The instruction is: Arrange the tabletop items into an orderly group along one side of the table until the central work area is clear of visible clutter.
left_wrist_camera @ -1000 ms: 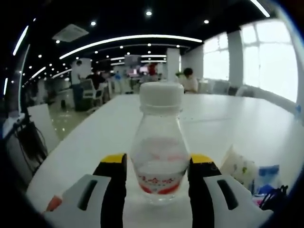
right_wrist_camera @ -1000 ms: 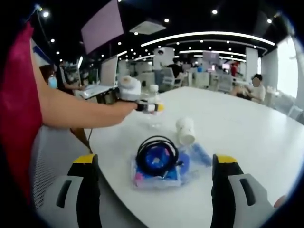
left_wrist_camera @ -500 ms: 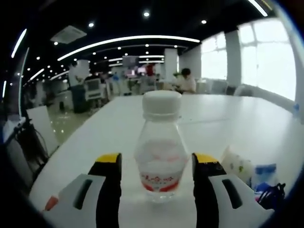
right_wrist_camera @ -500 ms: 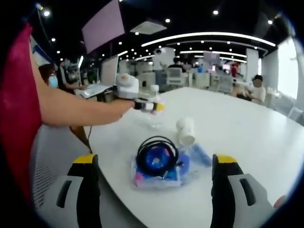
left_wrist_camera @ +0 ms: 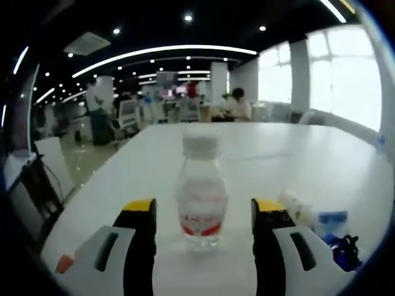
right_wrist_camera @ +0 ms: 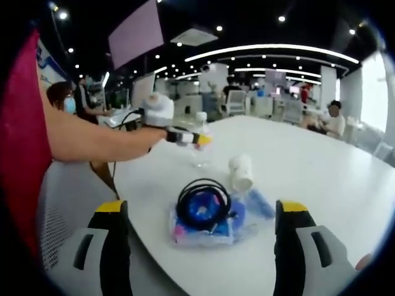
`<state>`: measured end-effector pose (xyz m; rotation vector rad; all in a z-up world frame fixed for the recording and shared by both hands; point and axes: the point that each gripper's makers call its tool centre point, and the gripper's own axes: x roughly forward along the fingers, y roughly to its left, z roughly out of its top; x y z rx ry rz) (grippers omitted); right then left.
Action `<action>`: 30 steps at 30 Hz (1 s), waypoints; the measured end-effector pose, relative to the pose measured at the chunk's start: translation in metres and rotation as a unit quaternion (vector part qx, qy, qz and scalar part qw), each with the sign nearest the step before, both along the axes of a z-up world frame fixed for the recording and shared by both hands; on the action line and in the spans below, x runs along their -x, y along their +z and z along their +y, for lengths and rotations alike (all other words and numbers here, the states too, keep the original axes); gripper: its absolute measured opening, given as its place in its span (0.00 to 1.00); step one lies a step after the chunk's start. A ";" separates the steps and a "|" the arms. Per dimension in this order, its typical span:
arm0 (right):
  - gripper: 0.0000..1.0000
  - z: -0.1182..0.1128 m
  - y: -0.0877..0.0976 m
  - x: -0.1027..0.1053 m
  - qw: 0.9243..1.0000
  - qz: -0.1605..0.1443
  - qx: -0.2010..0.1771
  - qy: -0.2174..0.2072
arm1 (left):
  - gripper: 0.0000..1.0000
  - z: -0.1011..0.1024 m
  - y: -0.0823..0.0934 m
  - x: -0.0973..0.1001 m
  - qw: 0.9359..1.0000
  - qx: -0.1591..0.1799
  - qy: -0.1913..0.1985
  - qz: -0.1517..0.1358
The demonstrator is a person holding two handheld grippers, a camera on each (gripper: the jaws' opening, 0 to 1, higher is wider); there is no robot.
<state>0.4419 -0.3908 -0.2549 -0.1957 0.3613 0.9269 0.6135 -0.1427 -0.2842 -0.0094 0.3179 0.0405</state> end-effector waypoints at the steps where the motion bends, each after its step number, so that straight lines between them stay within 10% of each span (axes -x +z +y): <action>1: 0.97 0.000 0.000 0.000 1.000 -0.001 0.000 0.000 | 0.59 0.000 0.002 0.001 1.000 0.001 -0.001 0.000; 30: 0.97 0.000 0.003 0.001 1.000 -0.009 0.002 0.003 | 0.58 -0.042 0.054 0.074 0.997 0.028 -0.067 -0.023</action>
